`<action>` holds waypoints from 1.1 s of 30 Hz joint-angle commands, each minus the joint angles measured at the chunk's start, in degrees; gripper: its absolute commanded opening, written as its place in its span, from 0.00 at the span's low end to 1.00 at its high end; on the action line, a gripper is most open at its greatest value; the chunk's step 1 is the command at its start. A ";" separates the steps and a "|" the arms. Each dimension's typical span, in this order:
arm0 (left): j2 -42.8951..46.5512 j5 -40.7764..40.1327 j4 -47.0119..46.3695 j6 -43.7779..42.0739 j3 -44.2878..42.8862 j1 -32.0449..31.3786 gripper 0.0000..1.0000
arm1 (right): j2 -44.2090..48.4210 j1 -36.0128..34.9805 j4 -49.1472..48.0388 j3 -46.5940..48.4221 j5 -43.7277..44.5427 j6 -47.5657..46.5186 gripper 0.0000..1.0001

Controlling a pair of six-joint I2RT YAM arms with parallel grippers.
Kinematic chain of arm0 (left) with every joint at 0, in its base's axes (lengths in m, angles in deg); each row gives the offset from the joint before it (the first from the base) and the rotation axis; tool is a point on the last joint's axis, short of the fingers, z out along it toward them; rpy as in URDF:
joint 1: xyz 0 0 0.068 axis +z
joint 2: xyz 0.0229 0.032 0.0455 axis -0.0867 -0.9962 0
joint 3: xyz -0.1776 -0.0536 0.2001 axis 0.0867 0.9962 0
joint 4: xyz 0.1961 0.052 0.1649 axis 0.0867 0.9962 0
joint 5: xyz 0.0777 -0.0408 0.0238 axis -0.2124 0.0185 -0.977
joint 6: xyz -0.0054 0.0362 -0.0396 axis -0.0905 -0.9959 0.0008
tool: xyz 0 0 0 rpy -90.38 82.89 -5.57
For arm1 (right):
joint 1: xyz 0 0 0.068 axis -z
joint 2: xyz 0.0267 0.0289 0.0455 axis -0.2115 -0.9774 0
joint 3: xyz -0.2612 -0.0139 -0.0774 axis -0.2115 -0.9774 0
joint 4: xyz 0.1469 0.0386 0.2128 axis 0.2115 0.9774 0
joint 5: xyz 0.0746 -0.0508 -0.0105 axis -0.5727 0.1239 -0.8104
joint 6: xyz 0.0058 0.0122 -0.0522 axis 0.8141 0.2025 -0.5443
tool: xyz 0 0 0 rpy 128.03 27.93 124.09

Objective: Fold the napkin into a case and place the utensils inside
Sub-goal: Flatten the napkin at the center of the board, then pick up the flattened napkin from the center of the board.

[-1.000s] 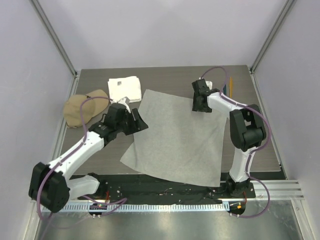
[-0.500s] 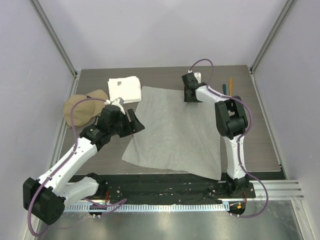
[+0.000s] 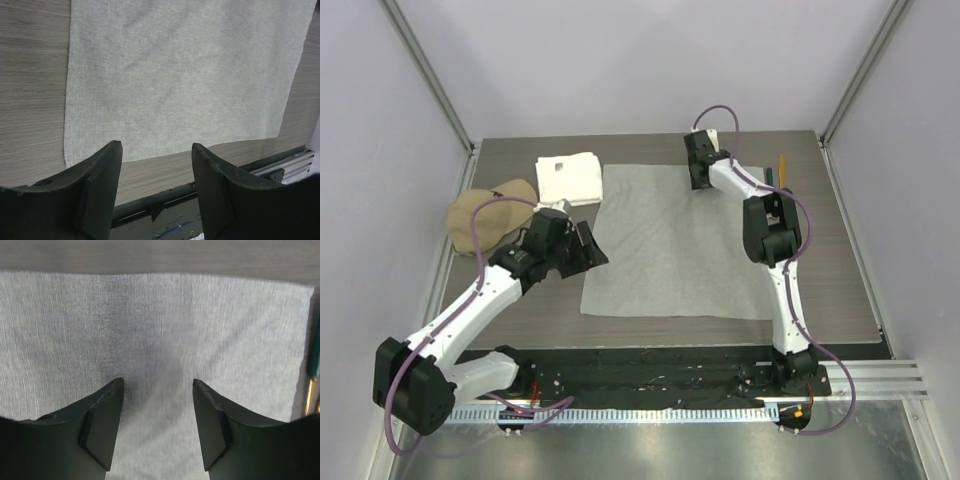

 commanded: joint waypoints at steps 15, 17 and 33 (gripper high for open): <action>-14.82 1.85 -15.01 5.06 8.73 -0.64 0.42 | 32.69 0.64 1.87 -32.98 -9.14 11.99 0.61; -14.91 1.32 -15.09 5.42 10.75 -0.64 0.42 | 33.65 0.81 2.24 -35.95 -8.43 13.92 0.60; -11.93 2.90 -20.54 9.11 19.90 -7.13 0.42 | 68.09 3.80 0.13 -75.85 -6.94 35.02 0.42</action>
